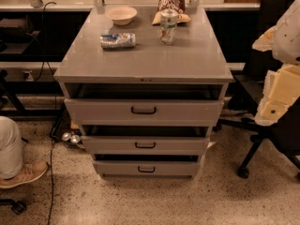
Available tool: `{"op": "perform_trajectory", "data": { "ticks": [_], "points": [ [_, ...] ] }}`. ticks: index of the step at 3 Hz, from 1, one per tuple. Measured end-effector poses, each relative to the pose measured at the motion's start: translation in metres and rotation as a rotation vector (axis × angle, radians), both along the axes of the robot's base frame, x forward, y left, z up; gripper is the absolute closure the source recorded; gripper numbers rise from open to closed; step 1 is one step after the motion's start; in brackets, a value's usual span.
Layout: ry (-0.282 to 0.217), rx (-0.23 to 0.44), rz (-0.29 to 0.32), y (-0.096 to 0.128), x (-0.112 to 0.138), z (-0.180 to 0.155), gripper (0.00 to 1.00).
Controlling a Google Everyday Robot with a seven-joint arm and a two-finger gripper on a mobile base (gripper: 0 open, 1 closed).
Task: Open bottom drawer
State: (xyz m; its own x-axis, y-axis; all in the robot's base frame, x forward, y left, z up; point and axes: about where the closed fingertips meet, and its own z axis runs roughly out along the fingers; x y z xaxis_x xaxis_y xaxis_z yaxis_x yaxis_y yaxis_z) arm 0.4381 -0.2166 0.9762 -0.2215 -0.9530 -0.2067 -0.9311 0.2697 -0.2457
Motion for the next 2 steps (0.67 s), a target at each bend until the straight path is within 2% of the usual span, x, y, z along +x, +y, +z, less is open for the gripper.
{"op": "perform_trajectory", "data": {
  "ticks": [1, 2],
  "points": [
    [0.0, 0.0, 0.0, 0.0, 0.0, 0.0, 0.0],
    [0.022, 0.023, 0.014, 0.014, -0.004, -0.031, 0.0]
  ]
}}
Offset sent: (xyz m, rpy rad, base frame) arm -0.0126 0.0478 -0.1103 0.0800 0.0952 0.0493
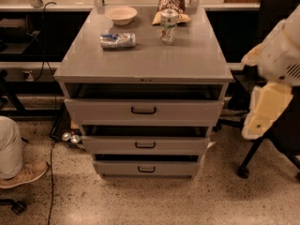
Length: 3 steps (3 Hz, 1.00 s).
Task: Open bottom drawer
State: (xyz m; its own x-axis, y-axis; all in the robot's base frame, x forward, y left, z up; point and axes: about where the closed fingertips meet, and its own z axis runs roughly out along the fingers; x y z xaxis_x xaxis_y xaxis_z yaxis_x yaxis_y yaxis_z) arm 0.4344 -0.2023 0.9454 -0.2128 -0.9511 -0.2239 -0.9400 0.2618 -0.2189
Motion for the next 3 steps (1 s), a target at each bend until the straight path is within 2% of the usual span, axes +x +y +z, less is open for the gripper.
{"op": "perform_trajectory", "data": {
  "ticks": [1, 2, 3],
  "points": [
    [0.061, 0.079, 0.023, 0.035, -0.004, -0.075, 0.0],
    [0.091, 0.138, 0.025, 0.059, -0.002, -0.123, 0.0],
    [0.099, 0.142, 0.025, 0.06, -0.004, -0.129, 0.0]
  ]
}}
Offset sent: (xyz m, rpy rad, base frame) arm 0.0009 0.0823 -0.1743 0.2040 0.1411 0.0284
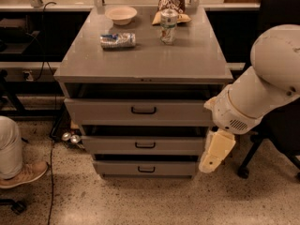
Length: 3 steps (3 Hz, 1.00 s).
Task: Open bottom drawer
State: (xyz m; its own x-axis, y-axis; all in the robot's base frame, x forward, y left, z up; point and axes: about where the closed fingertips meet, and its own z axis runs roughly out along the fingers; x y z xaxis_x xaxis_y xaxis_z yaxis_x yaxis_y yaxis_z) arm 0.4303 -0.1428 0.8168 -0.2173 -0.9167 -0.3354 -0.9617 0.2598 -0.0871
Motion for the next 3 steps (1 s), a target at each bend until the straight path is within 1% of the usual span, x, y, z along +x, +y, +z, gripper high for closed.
{"op": "perform_trajectory", "data": {
  "ticks": [1, 2, 3],
  "points": [
    [0.019, 0.014, -0.004, 0.003, -0.007, -0.037, 0.0],
    [0.078, 0.085, 0.006, 0.01, -0.032, -0.147, 0.0],
    [0.076, 0.179, 0.004, 0.022, -0.034, -0.217, 0.0]
  ]
}}
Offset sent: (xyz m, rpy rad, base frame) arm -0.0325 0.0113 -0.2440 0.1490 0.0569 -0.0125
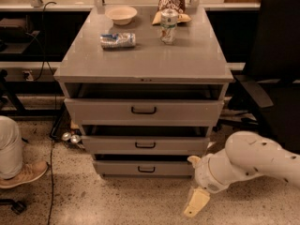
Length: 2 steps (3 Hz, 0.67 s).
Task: Open bottom drawer
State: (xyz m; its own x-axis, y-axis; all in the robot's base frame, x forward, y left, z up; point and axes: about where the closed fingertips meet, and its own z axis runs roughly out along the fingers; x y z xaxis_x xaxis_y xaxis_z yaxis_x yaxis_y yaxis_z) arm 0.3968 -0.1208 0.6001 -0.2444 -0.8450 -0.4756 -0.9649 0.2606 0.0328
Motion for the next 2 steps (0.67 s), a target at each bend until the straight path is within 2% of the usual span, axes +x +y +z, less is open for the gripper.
{"op": "perform_trajectory", "data": {
  "ticks": [1, 2],
  "points": [
    [-0.019, 0.107, -0.008, 0.022, 0.017, -0.049, 0.0],
    [0.013, 0.147, -0.012, 0.031, 0.013, -0.077, 0.0]
  ]
}}
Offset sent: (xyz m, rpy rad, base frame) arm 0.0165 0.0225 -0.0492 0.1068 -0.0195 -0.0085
